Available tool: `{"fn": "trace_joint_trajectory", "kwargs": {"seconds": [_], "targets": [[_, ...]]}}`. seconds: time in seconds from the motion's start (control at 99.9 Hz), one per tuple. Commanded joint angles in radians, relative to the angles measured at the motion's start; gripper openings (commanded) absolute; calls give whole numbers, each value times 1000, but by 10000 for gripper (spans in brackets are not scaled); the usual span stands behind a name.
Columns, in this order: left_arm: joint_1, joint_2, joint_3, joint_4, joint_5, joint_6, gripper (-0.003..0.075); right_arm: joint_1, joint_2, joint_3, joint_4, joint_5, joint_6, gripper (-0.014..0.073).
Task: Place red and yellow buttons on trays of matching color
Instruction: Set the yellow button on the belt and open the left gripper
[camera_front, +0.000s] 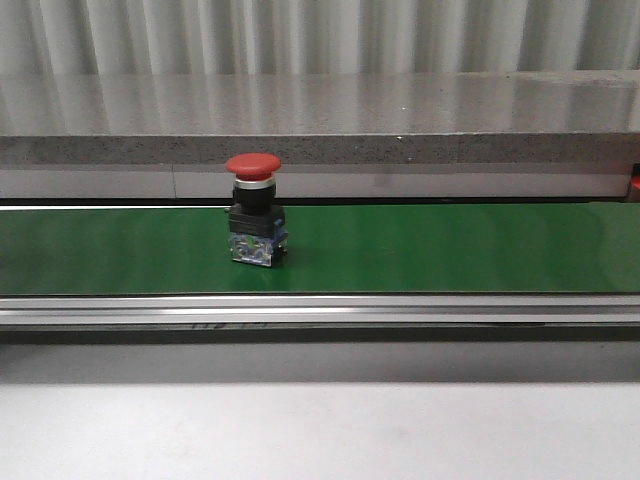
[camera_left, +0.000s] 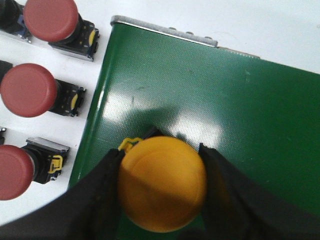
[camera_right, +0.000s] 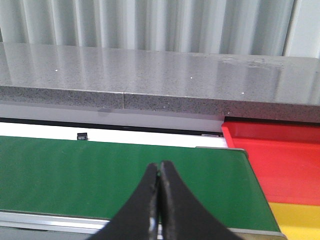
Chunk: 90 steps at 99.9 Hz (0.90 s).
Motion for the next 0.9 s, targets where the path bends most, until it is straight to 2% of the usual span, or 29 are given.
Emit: {"fn": "trace_joint_trajectory", "kwargs": {"seconds": [0.0,0.09,0.16,0.42,0.59,0.891], "targets": [[-5,-32,-36,-12,-29,6,331,-5,-11,1,-1,-87,-10,-67],[-5,-32,-36,-12,-29,6,504,-5,-11,1,-1,-87,-10,-67],[-5,-32,-36,-12,-29,6,567,-5,-11,1,-1,-87,-10,-67],[-12,-137,-36,-10,-31,21,566,-5,-11,1,-1,-87,-10,-67],[-70,-267,-30,7,-33,50,566,-5,-11,1,-1,-87,-10,-67],[-179,-552,139,9,-104,50,566,-5,-11,1,-1,-87,-10,-67]]}}
